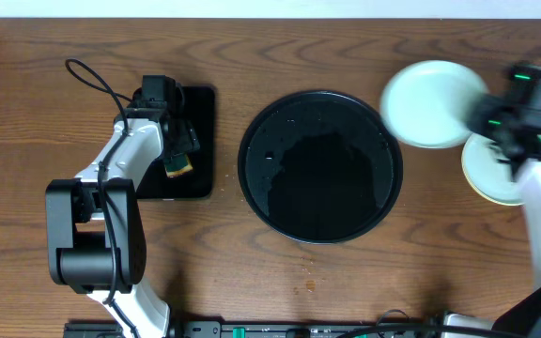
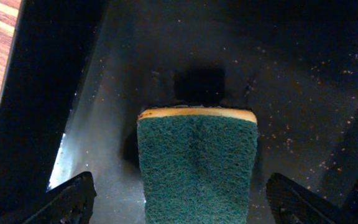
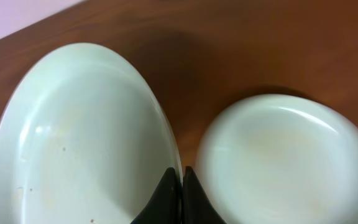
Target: Clean dirty plates on tray and stack at the side
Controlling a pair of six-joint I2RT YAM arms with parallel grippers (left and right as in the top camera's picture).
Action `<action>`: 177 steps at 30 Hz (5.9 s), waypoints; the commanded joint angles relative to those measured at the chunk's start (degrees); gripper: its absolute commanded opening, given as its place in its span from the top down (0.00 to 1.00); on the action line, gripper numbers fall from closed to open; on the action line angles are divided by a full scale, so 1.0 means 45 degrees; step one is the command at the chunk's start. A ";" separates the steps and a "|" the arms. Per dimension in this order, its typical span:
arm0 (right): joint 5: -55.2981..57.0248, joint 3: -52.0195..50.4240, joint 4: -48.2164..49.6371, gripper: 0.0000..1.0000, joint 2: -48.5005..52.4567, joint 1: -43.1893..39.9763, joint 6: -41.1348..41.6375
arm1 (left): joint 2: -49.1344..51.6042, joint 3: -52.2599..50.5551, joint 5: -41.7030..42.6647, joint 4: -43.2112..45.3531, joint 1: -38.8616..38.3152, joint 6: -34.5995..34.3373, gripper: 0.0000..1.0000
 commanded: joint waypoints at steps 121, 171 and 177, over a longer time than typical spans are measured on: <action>-0.0811 -1.4440 1.1608 0.01 -1.8763 0.5338 -0.3429 | -0.0049 -0.0102 -0.0160 -0.0019 0.0034 0.0024 0.12; 0.0996 -1.4804 0.5610 0.01 -1.8758 0.5323 -0.2016 | -0.0049 -0.0102 -0.0160 -0.0019 0.0034 0.0024 0.12; 0.0996 -1.4804 0.5610 0.01 -1.8758 0.5323 -0.2016 | -0.0049 -0.0102 -0.0170 -0.0019 0.0034 0.0024 0.12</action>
